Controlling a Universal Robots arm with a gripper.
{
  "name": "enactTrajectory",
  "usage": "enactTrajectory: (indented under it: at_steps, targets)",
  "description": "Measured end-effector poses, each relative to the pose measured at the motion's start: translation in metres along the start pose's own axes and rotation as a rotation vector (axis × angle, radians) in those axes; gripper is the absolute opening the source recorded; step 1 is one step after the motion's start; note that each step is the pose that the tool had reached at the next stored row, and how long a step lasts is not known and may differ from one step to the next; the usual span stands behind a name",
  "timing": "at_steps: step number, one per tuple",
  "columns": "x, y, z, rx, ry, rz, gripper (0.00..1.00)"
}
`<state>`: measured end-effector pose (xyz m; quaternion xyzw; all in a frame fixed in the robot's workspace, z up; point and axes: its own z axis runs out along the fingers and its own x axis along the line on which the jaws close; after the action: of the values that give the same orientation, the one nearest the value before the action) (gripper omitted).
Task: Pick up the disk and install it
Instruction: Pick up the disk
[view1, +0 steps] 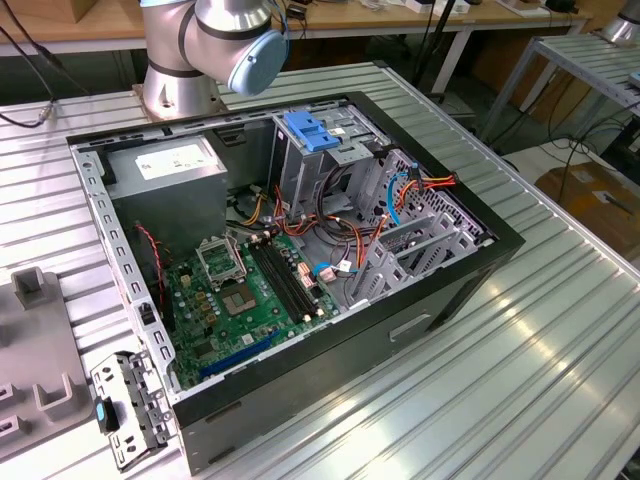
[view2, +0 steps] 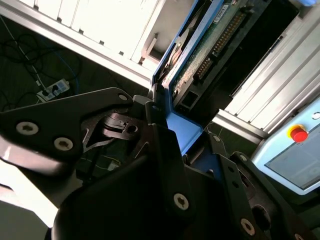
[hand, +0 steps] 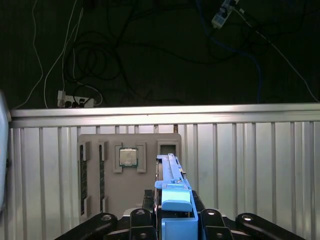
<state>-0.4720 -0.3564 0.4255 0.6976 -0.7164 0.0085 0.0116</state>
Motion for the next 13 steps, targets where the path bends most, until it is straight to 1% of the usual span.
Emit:
enactTrajectory:
  at_steps: [13]
  targets:
    - [0.0002,0.0000,-0.0083,-0.0009,0.0001,0.000,0.37]
